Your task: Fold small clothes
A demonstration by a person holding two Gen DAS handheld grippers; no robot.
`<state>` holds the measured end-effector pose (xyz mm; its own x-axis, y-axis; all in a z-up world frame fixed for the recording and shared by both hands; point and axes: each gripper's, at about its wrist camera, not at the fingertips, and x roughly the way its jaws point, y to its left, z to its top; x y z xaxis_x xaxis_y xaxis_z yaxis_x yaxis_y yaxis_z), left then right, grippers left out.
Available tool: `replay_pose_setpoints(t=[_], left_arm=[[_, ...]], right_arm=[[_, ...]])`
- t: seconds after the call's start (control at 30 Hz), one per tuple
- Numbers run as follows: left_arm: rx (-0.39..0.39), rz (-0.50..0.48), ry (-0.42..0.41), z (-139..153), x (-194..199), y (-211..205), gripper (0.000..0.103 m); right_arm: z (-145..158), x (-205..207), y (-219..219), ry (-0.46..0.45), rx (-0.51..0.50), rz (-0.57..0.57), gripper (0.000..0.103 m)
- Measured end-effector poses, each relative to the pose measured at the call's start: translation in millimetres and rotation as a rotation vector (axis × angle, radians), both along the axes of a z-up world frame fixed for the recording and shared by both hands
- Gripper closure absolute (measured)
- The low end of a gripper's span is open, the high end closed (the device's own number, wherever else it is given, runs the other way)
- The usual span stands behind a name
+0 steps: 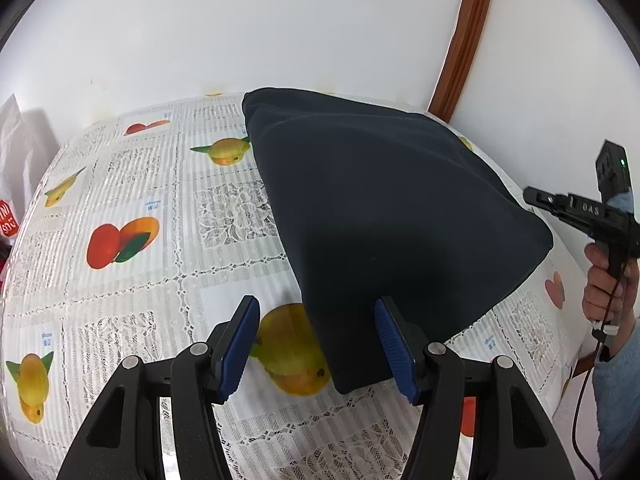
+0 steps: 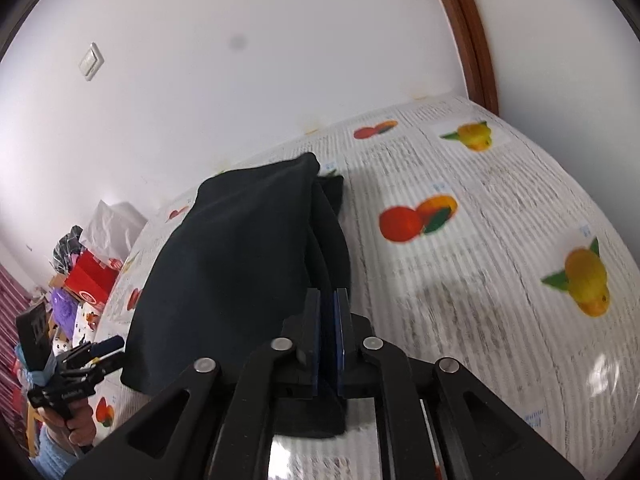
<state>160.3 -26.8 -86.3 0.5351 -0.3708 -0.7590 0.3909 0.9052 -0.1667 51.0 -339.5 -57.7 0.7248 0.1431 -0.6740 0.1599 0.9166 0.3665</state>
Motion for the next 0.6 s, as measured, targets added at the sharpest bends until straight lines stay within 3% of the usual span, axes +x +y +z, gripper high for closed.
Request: replay_pose_setpoints(t=[0.1,0.13,0.2,0.23,0.37,0.43,0.6], left_arm=[[-0.005,0.006,0.009,-2.5,2.4,-0.5,0.045],[-0.006,0.007,0.011,-3.7,3.2,-1.2,0.045],[-0.007,0.008,0.015,-6.8,5.6,-2.9,0.045],[-0.003,0.009,0.014,-7.8,6.6,-4.0,0.044],[0.012,0.004,-0.001,-5.9,4.0,-5.7,0.044],[0.012,-0.003,-0.005,-6.7,2.7,-5.6,0.044],[0.006,0.007,0.001,-10.1,1.0,-2.6,0.044]], right_arm=[[0.7,17.9,6.0,-0.008,0.018,0.011,0.065],[-0.7,23.9,8.8,0.009,0.012,0.0,0.064],[-10.3,40.9,12.6,0.054,0.005,-0.017,0.071],[-14.7,46.5,12.6,0.071,0.013,-0.016,0.1],[-7.1,34.7,0.0,-0.038,0.039,-0.012,0.099],[-14.6,34.4,-4.8,-0.01,0.072,-0.031,0.099],[-17.2,25.5,-1.5,0.03,0.021,-0.062,0.098]])
